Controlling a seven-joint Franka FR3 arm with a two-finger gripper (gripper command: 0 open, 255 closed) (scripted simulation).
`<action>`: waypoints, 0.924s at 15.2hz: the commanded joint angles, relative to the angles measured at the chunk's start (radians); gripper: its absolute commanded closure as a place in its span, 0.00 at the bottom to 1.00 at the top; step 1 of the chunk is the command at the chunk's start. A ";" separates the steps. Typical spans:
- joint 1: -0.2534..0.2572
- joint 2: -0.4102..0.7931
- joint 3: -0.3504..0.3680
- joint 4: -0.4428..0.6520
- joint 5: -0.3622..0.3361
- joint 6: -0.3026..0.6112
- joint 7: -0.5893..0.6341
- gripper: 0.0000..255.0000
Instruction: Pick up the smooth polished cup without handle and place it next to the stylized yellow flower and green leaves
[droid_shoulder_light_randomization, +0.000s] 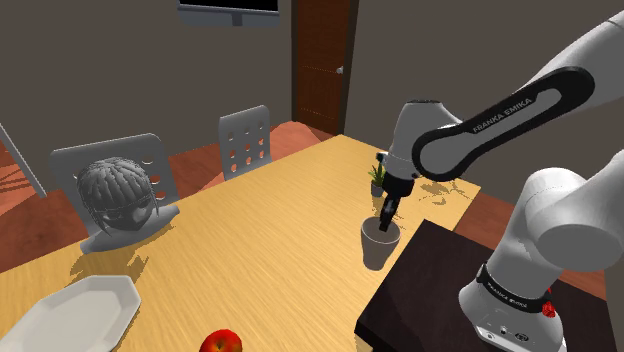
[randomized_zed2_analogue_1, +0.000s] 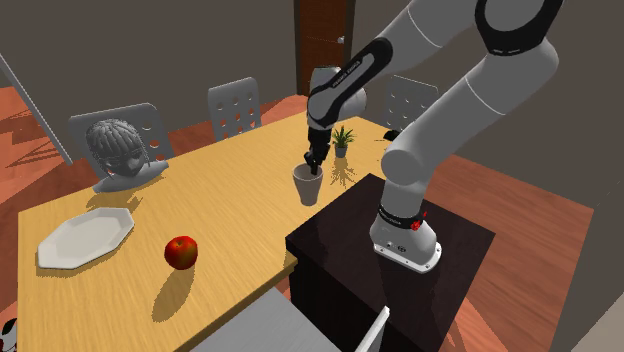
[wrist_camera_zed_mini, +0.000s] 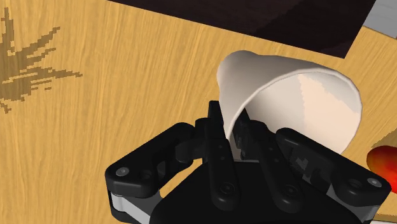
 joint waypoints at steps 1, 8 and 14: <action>-0.007 -0.037 0.002 0.009 -0.008 -0.046 0.006 1.00; -0.020 -0.131 0.009 0.057 -0.025 -0.189 0.027 1.00; -0.026 -0.191 0.013 0.109 -0.034 -0.300 0.041 1.00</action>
